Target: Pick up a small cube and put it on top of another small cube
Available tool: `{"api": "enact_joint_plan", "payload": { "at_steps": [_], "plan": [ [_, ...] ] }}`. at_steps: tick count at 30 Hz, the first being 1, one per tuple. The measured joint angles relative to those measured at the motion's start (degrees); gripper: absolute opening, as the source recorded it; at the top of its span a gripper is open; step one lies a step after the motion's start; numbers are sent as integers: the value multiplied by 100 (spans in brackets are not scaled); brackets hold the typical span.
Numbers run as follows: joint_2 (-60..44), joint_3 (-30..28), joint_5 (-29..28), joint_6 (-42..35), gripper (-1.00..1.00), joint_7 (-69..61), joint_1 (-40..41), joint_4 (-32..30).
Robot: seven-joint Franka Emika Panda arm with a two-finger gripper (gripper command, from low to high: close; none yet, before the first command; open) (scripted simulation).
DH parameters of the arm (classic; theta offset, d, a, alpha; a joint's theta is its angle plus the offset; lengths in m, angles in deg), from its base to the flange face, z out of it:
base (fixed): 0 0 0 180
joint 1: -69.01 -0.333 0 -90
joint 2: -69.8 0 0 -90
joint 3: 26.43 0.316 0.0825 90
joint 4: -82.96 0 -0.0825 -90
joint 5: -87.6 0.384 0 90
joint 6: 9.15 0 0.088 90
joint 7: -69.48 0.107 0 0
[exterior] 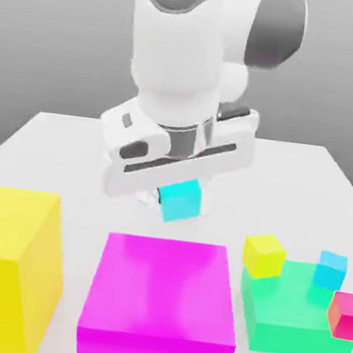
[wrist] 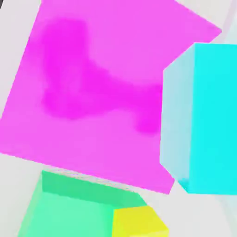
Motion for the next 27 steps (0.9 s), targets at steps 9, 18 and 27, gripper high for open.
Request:
{"api": "enact_joint_plan", "payload": {
  "at_steps": [9,18,27],
  "plan": [
    [166,854,176,1121,-100,774,-708,-479],
    [269,1740,274,2257,-100,1593,-1385,-962],
    [-576,2298,-358,3832,-100,2537,-1614,-1388]
  ]
}}
